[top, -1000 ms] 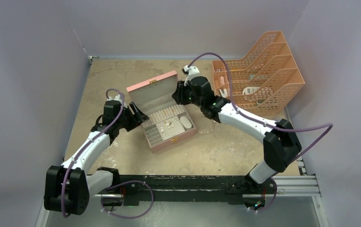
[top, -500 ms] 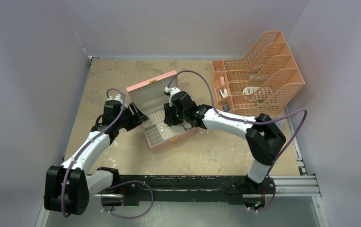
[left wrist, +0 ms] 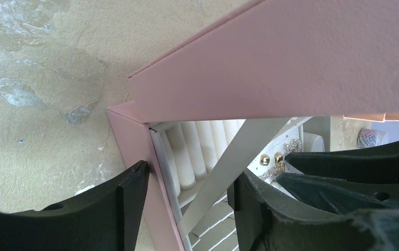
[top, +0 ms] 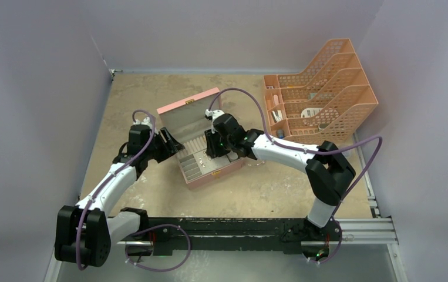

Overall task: Organize the mixed jewelry
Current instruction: Adjust the jewelry in the jewelry box.

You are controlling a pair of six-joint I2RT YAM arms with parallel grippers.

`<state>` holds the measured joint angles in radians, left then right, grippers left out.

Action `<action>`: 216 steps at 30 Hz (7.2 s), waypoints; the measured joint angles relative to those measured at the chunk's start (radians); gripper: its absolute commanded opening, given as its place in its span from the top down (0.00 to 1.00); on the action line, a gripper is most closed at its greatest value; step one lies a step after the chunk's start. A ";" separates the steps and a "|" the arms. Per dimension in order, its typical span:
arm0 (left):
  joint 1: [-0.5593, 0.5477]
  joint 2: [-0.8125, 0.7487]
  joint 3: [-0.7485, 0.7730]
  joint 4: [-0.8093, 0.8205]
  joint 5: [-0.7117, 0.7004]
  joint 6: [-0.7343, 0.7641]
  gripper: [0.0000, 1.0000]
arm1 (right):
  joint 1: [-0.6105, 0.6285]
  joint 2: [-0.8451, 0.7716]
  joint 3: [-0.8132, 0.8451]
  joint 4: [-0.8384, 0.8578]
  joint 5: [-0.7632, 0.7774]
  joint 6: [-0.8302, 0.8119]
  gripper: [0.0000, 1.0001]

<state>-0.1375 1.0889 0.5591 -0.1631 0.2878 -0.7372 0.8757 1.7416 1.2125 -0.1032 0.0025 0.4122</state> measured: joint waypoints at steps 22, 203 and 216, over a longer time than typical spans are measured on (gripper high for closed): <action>0.000 0.013 0.000 0.001 0.000 0.000 0.45 | -0.001 0.026 0.035 -0.036 -0.116 -0.015 0.67; 0.000 -0.001 0.010 -0.042 -0.016 0.024 0.44 | -0.063 0.104 0.084 0.026 -0.330 0.000 0.76; 0.000 -0.007 0.010 -0.047 -0.022 0.024 0.44 | -0.063 0.083 0.047 0.035 -0.333 -0.011 0.86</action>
<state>-0.1379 1.0817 0.5694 -0.2100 0.2657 -0.7136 0.8124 1.8248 1.2594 -0.0685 -0.3302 0.4015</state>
